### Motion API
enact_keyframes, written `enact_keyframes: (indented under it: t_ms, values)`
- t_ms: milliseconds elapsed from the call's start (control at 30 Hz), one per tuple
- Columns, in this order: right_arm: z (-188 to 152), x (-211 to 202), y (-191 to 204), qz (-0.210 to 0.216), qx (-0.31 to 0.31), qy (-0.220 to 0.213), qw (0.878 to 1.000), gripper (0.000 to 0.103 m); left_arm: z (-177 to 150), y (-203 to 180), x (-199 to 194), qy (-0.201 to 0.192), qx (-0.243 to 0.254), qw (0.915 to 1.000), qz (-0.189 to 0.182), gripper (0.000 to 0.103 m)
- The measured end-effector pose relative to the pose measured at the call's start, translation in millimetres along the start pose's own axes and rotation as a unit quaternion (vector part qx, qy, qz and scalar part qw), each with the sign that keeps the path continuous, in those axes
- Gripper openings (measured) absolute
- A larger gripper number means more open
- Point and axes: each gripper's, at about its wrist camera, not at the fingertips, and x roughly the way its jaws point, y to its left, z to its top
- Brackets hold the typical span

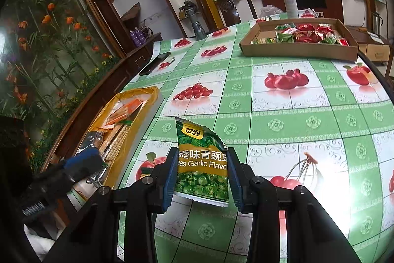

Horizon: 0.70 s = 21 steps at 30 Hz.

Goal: Organize snacks

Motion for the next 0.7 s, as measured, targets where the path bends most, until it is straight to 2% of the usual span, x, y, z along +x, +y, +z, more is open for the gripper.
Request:
enact_keyframes:
  t_ms: [400, 467, 600, 667, 700]
  values:
    - [-8.2, 7.9, -15.2, 0.018, 0.018, 0.014, 1.000, 0.041, -16.2, -3.3, 49.1, 0.086, -0.009, 0.9960, 0.021, 0.056]
    - [-9.8, 9.6, -16.1, 0.021, 0.020, 0.017, 0.999, 0.041, -16.3, -6.5, 50.3, 0.085, -0.002, 0.9961, 0.023, 0.060]
    - [-12.5, 12.4, -15.4, 0.026, 0.019, 0.020, 0.999, 0.041, -20.7, -17.1, 53.1, 0.084, 0.032, 0.9952, 0.038, 0.059]
    - [-13.9, 13.2, -13.6, 0.025, 0.014, 0.020, 0.999, 0.041, -22.6, -20.9, 52.3, 0.080, 0.044, 0.9952, 0.034, 0.036]
    - [-15.0, 13.8, -12.9, 0.022, 0.011, 0.020, 0.999, 0.041, -23.1, -21.6, 51.5, 0.082, 0.044, 0.9954, 0.024, 0.031]
